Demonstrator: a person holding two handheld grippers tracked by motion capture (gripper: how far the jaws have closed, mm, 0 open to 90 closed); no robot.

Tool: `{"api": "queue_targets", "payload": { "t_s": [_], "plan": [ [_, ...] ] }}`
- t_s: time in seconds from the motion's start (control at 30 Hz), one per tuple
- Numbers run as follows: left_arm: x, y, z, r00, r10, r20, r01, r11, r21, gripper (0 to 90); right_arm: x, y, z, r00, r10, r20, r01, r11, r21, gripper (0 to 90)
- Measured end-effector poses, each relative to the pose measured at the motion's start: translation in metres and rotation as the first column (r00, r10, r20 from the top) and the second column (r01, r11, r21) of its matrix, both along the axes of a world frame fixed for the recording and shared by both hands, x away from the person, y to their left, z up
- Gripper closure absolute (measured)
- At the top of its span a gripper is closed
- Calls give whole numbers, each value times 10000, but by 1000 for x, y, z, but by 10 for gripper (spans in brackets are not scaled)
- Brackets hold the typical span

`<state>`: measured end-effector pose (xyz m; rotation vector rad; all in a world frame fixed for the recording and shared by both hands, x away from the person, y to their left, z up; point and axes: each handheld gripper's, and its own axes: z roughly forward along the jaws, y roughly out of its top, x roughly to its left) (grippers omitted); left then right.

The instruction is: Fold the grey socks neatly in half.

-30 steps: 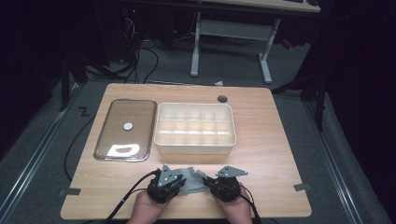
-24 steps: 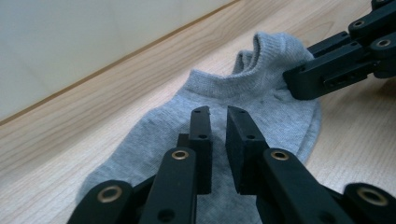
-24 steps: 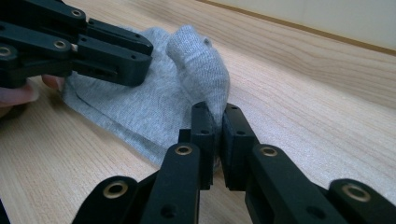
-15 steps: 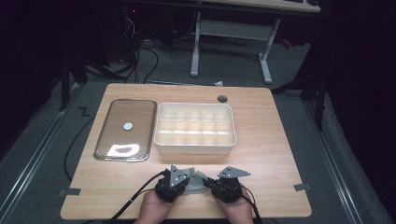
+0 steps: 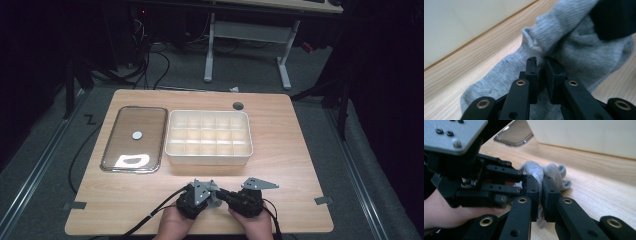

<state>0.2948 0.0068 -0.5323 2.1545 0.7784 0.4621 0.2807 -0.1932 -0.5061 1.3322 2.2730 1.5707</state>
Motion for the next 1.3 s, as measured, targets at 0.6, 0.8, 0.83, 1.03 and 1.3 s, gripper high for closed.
{"api": "queue_targets", "payload": {
  "t_s": [0.6,0.8,0.83,1.03,1.3],
  "plan": [
    [0,71,7,9949,535,-852,-635,9909,-1190,496,3,-19,-7,9982,-582,-147,577,9978,-324,855],
    [7,76,-2,9790,434,-1991,-795,9809,-1773,519,2,-17,-6,9978,-662,-55,658,9961,-587,852],
    [7,76,-2,9790,434,-1991,-795,9809,-1773,536,2,-17,-6,9978,-662,-55,658,9961,-587,852],
    [6,79,-2,9790,266,-2021,-696,9755,-2085,701,0,-8,-2,9970,-767,76,770,9892,-1249,851],
    [5,80,-2,9789,141,-2039,-606,9728,-2234,776,1,18,11,9977,-512,443,611,9630,-2626,852]
  ]
}}
